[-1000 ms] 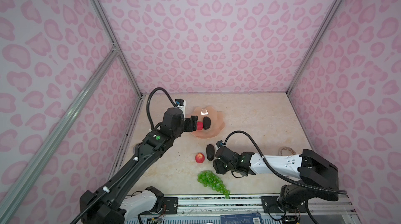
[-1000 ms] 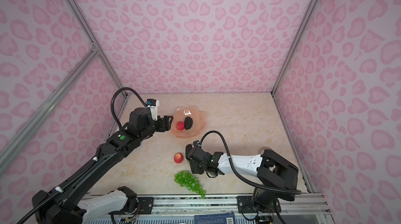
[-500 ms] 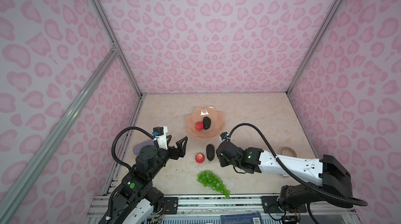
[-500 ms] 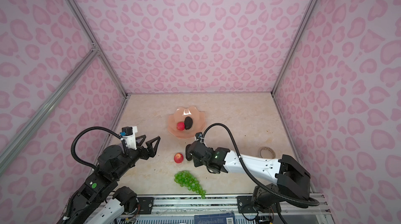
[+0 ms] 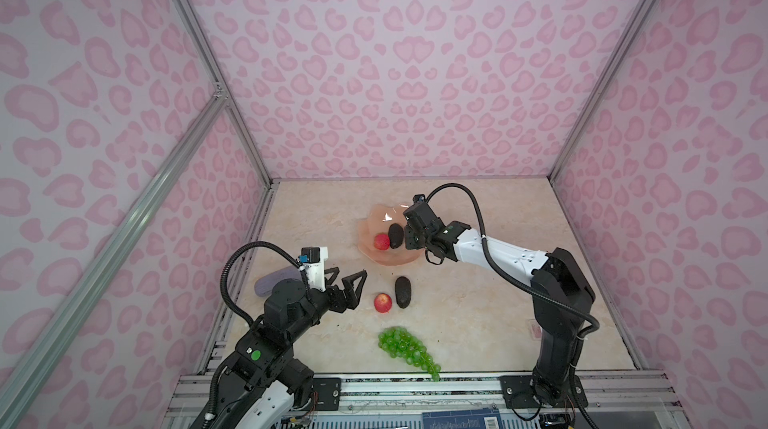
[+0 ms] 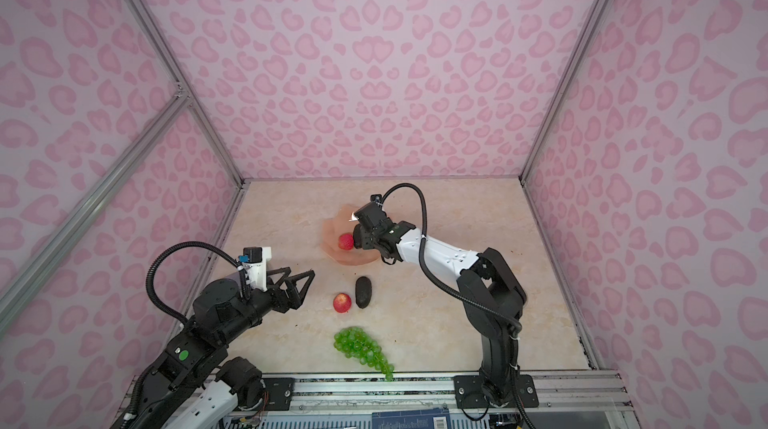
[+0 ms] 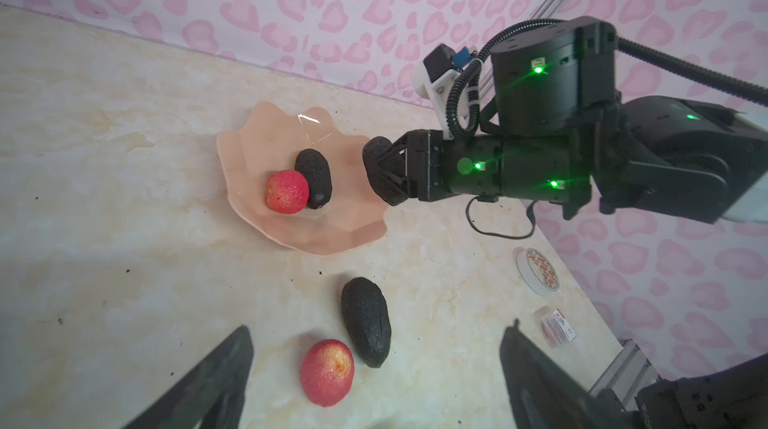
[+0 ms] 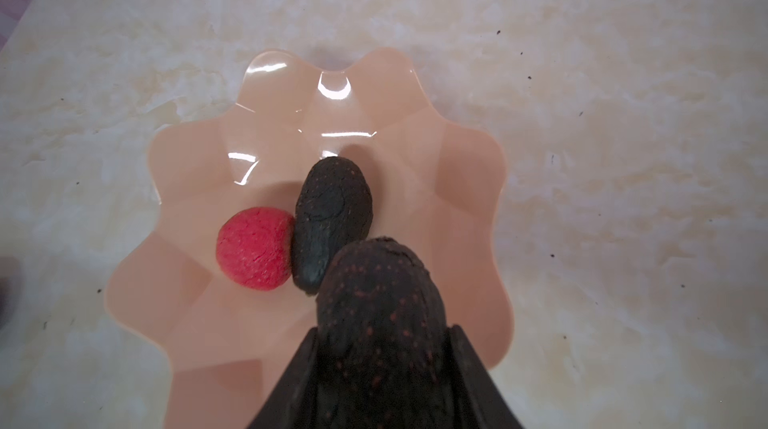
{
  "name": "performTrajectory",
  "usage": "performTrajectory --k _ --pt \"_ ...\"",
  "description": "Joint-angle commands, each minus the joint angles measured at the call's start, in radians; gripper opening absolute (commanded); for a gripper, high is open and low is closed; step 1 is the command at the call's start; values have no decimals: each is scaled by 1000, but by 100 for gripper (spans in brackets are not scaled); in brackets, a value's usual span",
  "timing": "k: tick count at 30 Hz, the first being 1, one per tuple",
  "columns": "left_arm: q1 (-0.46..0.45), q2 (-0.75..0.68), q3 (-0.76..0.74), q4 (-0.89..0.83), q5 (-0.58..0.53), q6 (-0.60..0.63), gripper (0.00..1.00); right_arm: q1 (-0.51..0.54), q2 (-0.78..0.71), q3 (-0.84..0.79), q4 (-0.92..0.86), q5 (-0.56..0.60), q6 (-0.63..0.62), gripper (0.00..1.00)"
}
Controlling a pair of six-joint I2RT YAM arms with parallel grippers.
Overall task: Place and organize the fake fruits in the fruit bowl
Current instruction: 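Place the avocado in the bowl while the left gripper reaches the second red fruit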
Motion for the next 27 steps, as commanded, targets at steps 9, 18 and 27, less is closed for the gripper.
performTrajectory --k 9,18,27 --pt "-1 5 -67 -58 40 -68 92 -45 159 90 3 -64 27 42" --pt "-45 87 -135 -41 45 -104 89 -62 156 103 11 -66 28 59" --pt "-225 299 -146 35 -107 -132 89 -76 -72 -48 57 -46 25 65"
